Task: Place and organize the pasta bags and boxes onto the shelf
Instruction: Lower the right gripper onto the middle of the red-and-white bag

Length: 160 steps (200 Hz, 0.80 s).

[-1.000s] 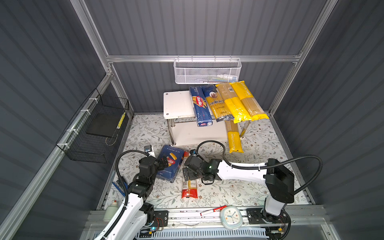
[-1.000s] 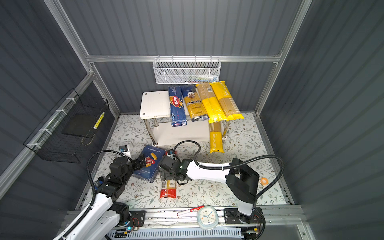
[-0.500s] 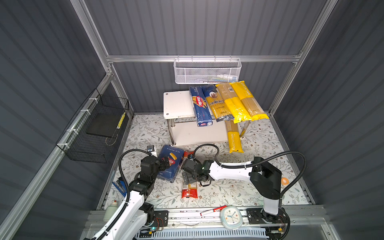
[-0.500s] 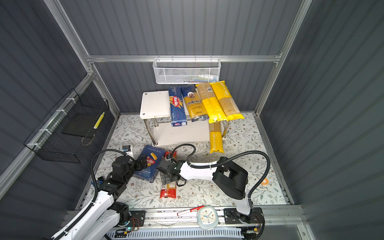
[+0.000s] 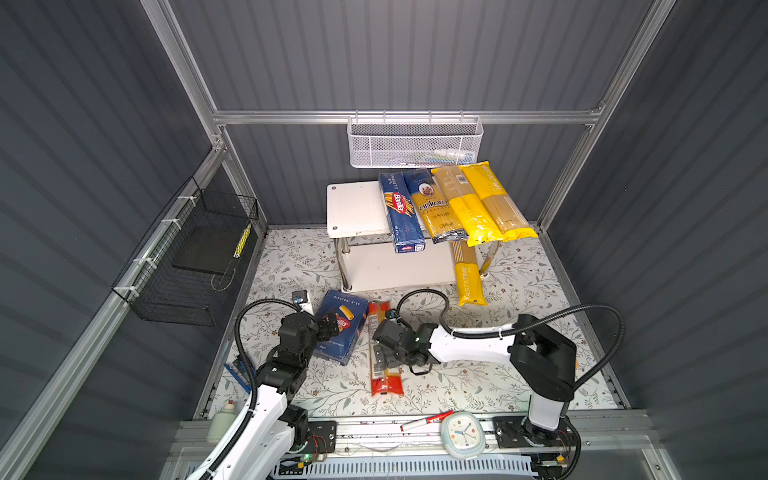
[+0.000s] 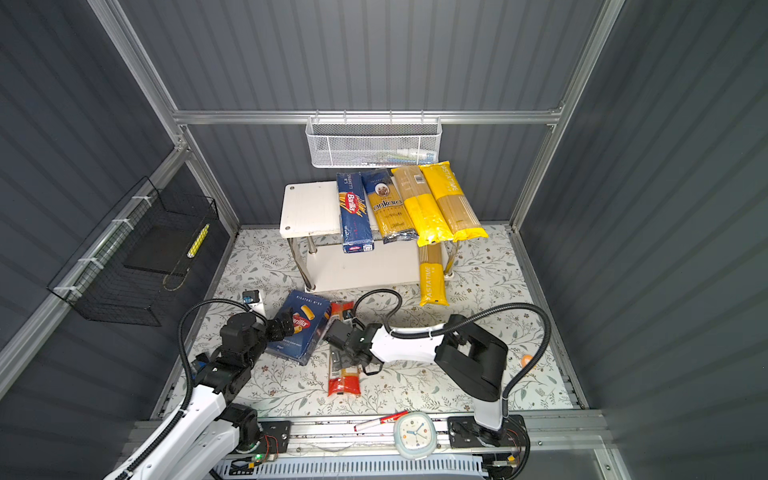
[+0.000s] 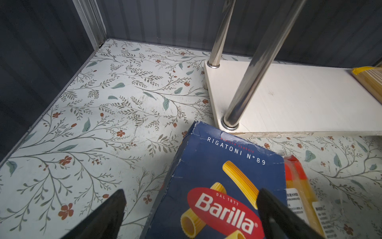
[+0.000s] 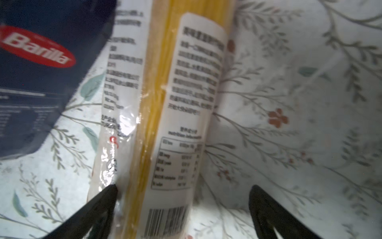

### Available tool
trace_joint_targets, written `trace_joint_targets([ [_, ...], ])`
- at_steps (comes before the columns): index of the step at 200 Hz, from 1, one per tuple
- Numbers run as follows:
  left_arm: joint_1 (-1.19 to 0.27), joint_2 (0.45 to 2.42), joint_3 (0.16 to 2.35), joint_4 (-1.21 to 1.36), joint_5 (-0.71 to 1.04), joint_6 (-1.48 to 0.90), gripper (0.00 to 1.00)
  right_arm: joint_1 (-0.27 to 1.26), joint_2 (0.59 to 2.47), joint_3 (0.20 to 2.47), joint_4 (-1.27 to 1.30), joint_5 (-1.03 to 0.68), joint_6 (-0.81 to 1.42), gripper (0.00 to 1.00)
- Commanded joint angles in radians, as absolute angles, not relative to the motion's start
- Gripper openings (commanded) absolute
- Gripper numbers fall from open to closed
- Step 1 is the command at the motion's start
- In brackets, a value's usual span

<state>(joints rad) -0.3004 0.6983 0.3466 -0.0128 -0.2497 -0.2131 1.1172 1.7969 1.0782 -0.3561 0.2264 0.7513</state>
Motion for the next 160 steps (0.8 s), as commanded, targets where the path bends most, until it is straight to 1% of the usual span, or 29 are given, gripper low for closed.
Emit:
trace_joint_targets([
  [1, -0.301, 0.695, 0.335, 0.000, -0.238, -0.194, 0.99, 1.081, 1.729, 0.993, -0.394, 0.251, 0.726, 0.99],
  [46, -0.301, 0.698, 0.337, 0.000, -0.238, -0.193, 0.99, 1.091, 1.567, 0.889, -0.248, 0.219, 0.594, 0.99],
  [66, -0.301, 0.696, 0.335, 0.000, -0.236, -0.192, 1.00, 1.108, 1.549, 0.904, -0.265, 0.270, 0.591, 0.99],
  [82, -0.301, 0.696, 0.337, 0.000, -0.234, -0.192, 1.00, 1.127, 1.558, 0.941, -0.311, 0.338, 0.632, 0.99],
  [104, -0.301, 0.698, 0.336, 0.001, -0.232, -0.191, 1.00, 1.161, 1.583, 0.966, -0.292, 0.346, 0.670, 0.99],
  [127, -0.301, 0.699, 0.337, 0.000, -0.232, -0.190, 1.00, 1.197, 1.656, 1.015, -0.302, 0.361, 0.708, 0.99],
  [146, -0.301, 0.697, 0.334, 0.004, -0.225, -0.187, 1.00, 1.250, 1.712, 1.103, -0.369, 0.419, 0.668, 0.99],
  [160, -0.301, 0.697, 0.334, 0.003, -0.226, -0.189, 1.00, 1.259, 1.755, 1.182, -0.469, 0.405, 0.630, 0.99],
])
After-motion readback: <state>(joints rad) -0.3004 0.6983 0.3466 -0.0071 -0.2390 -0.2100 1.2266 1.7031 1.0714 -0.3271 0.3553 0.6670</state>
